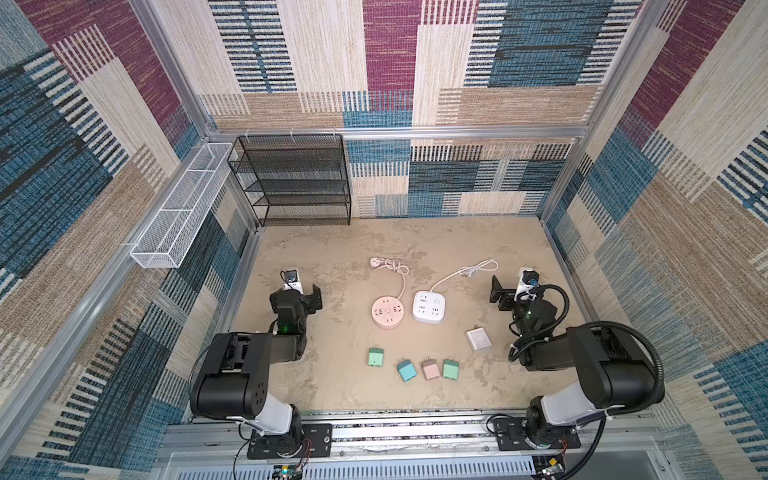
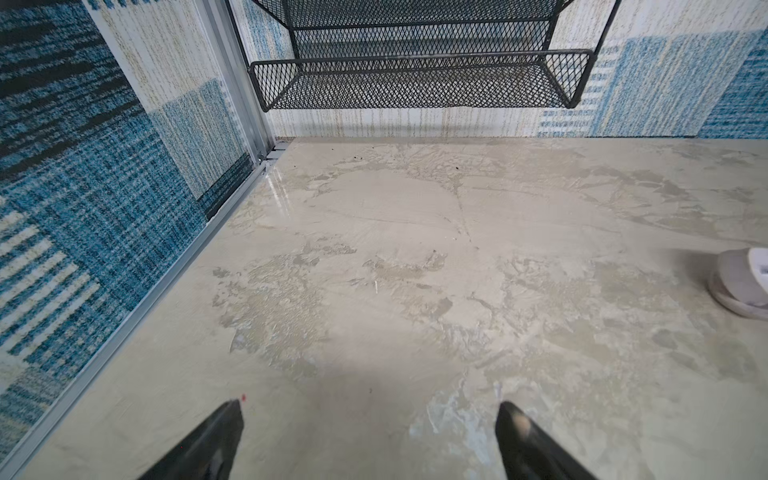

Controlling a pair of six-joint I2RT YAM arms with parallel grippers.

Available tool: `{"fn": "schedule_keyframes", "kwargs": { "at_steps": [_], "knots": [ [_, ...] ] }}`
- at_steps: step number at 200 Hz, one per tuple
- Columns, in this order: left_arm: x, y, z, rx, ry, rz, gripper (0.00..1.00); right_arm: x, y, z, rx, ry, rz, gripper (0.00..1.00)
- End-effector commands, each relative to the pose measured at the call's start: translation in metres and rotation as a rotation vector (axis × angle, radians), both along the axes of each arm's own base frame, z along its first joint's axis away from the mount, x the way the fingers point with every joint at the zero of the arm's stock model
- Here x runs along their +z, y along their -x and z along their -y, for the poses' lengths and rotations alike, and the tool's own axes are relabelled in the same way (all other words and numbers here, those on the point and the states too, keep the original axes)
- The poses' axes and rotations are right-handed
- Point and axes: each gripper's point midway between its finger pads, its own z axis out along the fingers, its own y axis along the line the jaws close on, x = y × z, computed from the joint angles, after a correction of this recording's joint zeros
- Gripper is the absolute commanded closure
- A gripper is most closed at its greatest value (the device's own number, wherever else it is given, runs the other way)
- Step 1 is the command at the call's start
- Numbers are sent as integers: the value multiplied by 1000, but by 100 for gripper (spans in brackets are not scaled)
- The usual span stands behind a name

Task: Insert the plug

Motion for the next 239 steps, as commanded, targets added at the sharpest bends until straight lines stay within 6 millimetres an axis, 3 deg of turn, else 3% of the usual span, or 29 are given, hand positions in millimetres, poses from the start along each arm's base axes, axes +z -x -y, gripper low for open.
{"fn": "schedule_keyframes", "kwargs": {
  "at_steps": [1, 221, 239],
  "knots": [
    [3, -2, 0, 3, 12, 12, 1, 6, 1, 1, -8, -1, 26, 0],
    [2, -2, -6, 10, 50, 8, 1, 6, 0, -2, 18, -1, 24, 0],
    [19, -5, 1, -27, 40, 10, 1, 9, -12, -17, 110, 31, -29, 0]
  ]
}}
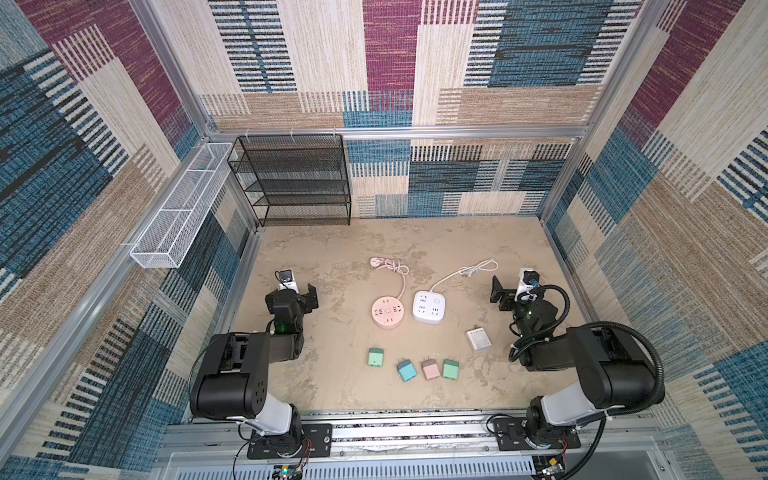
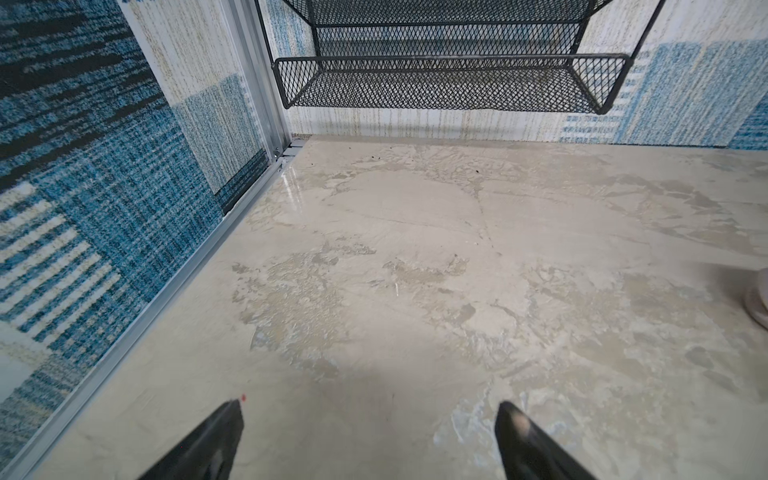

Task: Insert the plug

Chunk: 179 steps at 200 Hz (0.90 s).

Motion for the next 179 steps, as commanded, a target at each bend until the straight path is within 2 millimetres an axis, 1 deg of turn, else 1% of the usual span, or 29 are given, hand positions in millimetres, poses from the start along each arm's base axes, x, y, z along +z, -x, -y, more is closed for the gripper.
{"fn": "schedule_keyframes", "kwargs": {
  "at_steps": [1, 5, 11, 14, 15, 28, 36, 38, 50, 58, 64, 73, 80, 84, 99, 101, 113, 130, 139, 146, 155, 165, 179],
  "knots": [
    [19, -5, 10, -49, 16, 3, 1, 9, -12, -16, 97, 33, -32, 0],
    [27, -5, 12, -58, 13, -1, 1, 11, -17, -17, 105, 32, -52, 0],
    [26, 0, 12, -50, 12, -56, 1, 18, -24, -16, 99, 31, -68, 0],
    [30, 1, 11, -42, 12, -63, 1, 21, -25, -15, 92, 28, -69, 0],
    [30, 1, 11, -37, 12, -66, 1, 25, -27, -14, 83, 23, -73, 0],
    [44, 6, 9, -6, 9, -43, 1, 39, -34, -3, 6, -67, -89, 0],
    [51, 10, 7, 20, 18, -18, 1, 45, -39, -1, -17, -125, -118, 0],
    [52, 11, 7, 22, 22, -13, 1, 43, -39, 0, -25, -141, -134, 0],
    [62, 17, 6, 54, 62, 30, 1, 47, -47, 3, -77, -209, -194, 0],
    [70, 21, 5, 78, 113, 58, 1, 48, -48, 1, -95, -232, -228, 0],
    [71, 24, 6, 91, 158, 51, 1, 48, -48, -3, -101, -239, -251, 0],
    [73, 29, 9, 105, 246, 41, 1, 53, -47, -11, -114, -233, -265, 0],
    [74, 30, 15, 99, 315, 21, 1, 54, -43, -17, -129, -225, -286, 0],
    [74, 32, 20, 94, 348, 2, 1, 58, -40, -22, -127, -225, -290, 0],
    [73, 34, 44, 39, 444, -102, 1, 68, -29, -39, -115, -240, -311, 0],
    [69, 36, 47, 35, 452, -128, 1, 68, -27, -42, -109, -244, -317, 0],
    [68, 42, 68, -28, 450, -238, 1, 74, -15, -56, -78, -264, -346, 0],
    [70, 60, 90, -94, 418, -352, 1, 82, 5, -77, -18, -305, -386, 2],
    [73, 70, 107, -158, 438, -378, 0, 79, 17, -89, 10, -315, -431, 3],
    [72, 79, 124, -217, 475, -410, 2, 77, 27, -99, 44, -306, -468, 5],
    [72, 91, 142, -276, 514, -453, 3, 72, 37, -108, 63, -292, -515, 5],
    [69, 104, 155, -307, 527, -511, 3, 68, 49, -117, 88, -285, -562, 6],
    [62, 122, 166, -318, 519, -595, 3, 63, 65, -128, 114, -288, -609, 6]
  ]
}}
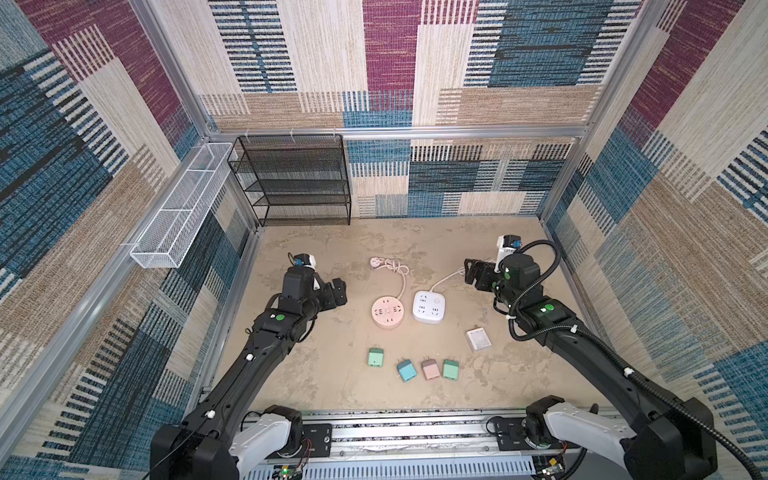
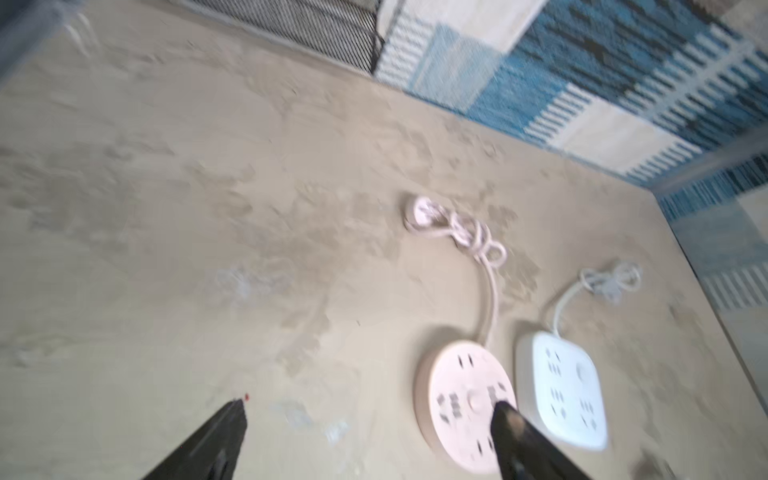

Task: Insert the plug

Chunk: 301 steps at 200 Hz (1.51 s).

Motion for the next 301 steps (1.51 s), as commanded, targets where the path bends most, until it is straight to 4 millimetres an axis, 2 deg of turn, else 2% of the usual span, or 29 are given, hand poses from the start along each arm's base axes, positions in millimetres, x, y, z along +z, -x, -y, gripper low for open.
{"fn": "schedule_keyframes", "kwargs": {
  "at_steps": [1, 7, 28, 53, 94, 125, 166, 199, 239, 244, 252, 260, 301],
  "knots": [
    [-25, 46, 24, -84, 39, -224, 3, -29, 37, -10, 31, 1, -181, 6],
    [-29, 54, 28, -97, 41, -259, 0, -30, 42, -12, 36, -4, -196, 6],
    [-40, 74, 39, -121, 38, -348, 0, -35, 56, -17, 45, -9, -242, 6],
    [-50, 91, 43, -115, 3, -423, 0, -40, 65, -22, 45, -8, -286, 6],
    [-58, 98, 50, -171, -63, -423, 0, -59, 73, -41, 80, 9, -350, 7],
    [-59, 104, 59, -189, -5, -441, 1, -70, 80, -64, 119, 22, -380, 7],
    [-82, 112, 63, -212, -18, -527, 0, -73, 77, -74, 138, 36, -373, 6],
    [-88, 113, 66, -236, -59, -549, 8, -76, 76, -82, 172, 21, -364, 6],
    [-93, 115, 73, -290, -144, -605, 19, -68, 76, -88, 210, 2, -343, 6],
    [-94, 115, 73, -295, -164, -613, 22, -68, 77, -88, 211, 3, -341, 6],
    [-95, 115, 75, -305, -189, -622, 34, -68, 77, -88, 213, 5, -341, 6],
    [-96, 114, 76, -316, -214, -633, 38, -66, 78, -87, 214, 3, -338, 6],
    [-99, 114, 77, -370, -397, -705, 38, -63, 82, -87, 227, -10, -334, 6]
  ]
}}
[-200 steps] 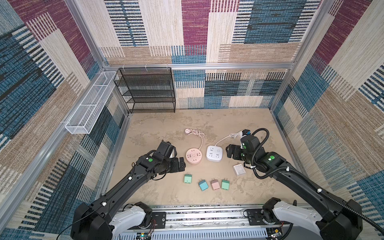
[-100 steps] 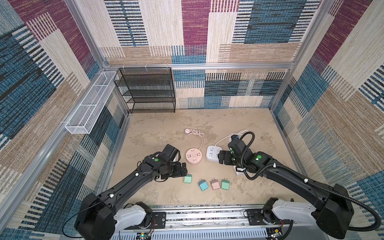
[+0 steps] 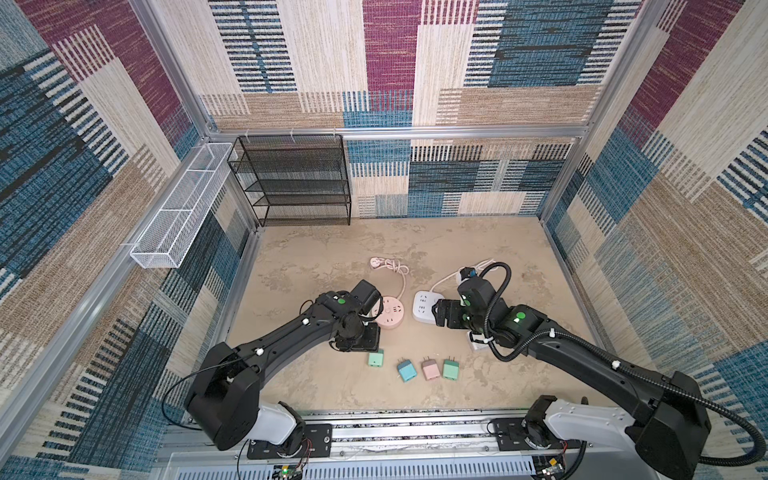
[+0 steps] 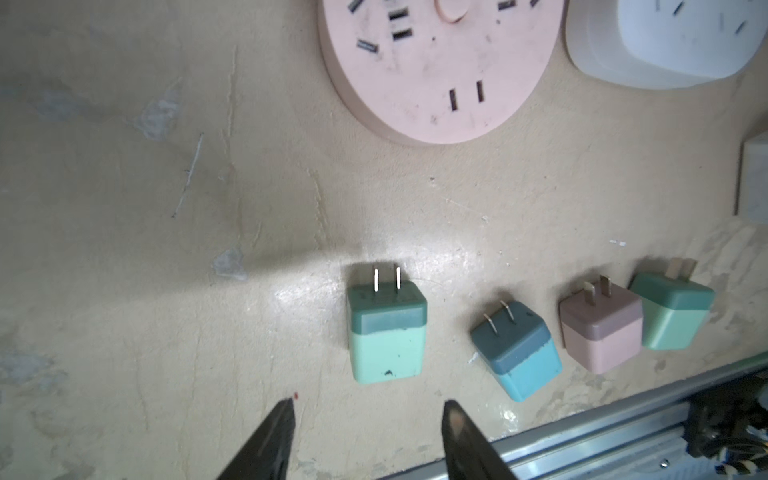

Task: Insert the plug
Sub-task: 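Lower the left gripper and grasp the mint green plug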

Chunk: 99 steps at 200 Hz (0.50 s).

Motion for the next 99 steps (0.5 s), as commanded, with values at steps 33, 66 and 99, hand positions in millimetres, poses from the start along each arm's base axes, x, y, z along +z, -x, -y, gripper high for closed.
{"fn": "schedule_keyframes", "kwargs": {
  "at_steps": [33, 66, 99],
  "knots": [
    [-3, 6, -7, -119, -179, -62, 37, 3, 3, 0, 13, -25, 18, 6],
    [-7, 6, 1, -137, -195, -80, 31, 1, 5, 0, 14, -40, 25, 6],
    [-9, 5, 10, -136, -189, -93, 28, -3, 3, -2, 24, -26, 25, 6]
  ]
}}
